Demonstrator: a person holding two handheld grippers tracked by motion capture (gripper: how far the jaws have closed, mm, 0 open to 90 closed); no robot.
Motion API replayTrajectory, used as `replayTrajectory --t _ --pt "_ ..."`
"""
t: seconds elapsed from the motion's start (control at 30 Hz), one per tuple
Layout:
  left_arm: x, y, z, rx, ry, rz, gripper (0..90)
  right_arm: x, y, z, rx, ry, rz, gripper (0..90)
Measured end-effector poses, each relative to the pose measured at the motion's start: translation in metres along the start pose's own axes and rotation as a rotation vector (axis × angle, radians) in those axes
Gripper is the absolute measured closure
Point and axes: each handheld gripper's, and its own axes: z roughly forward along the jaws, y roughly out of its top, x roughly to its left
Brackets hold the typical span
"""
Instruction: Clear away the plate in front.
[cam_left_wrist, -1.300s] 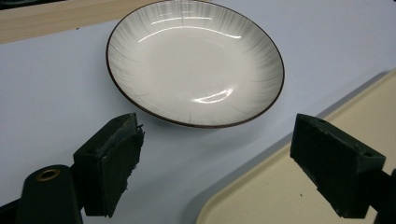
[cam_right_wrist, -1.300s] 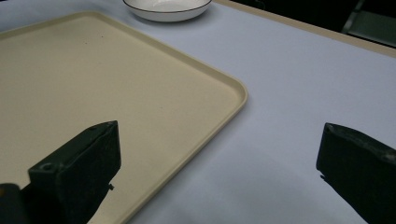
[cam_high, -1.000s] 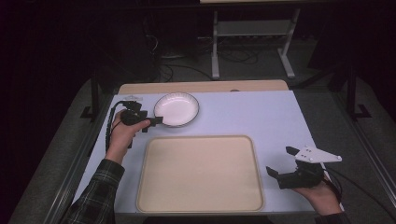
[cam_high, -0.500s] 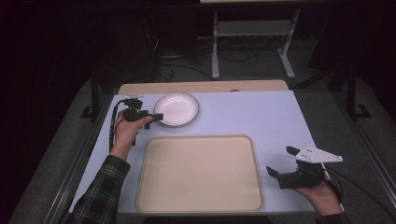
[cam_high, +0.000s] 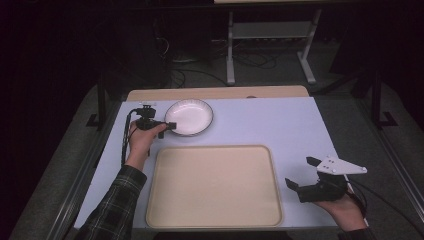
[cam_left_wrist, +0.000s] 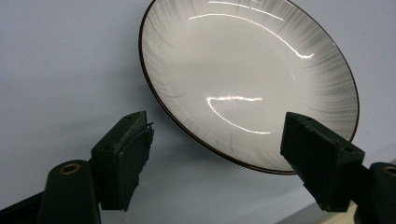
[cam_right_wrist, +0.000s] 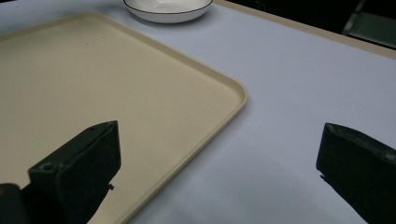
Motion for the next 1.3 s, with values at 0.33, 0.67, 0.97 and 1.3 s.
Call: replayTrajectory --t 0.33,0.67,0.97,1.3 --pt "0.001 -0.003 0.013 0.022 0.006 -0.048 28.6 0.0 0.0 0.001 -0.001 0.003 -0.002 0.0" --pt "-0.003 -0.004 0.024 0.037 0.004 -0.098 32.6 0.0 0.0 0.001 -0.002 0.005 0.0 0.0" --pt "-0.003 -0.004 0.028 0.035 0.008 -0.139 38.5 -0.001 0.0 0.0 -0.003 0.005 0.001 0.0" --pt "0.002 -0.005 0.026 0.042 0.004 -0.176 53.4 0.0 0.0 0.001 -0.002 0.006 -0.001 0.0"
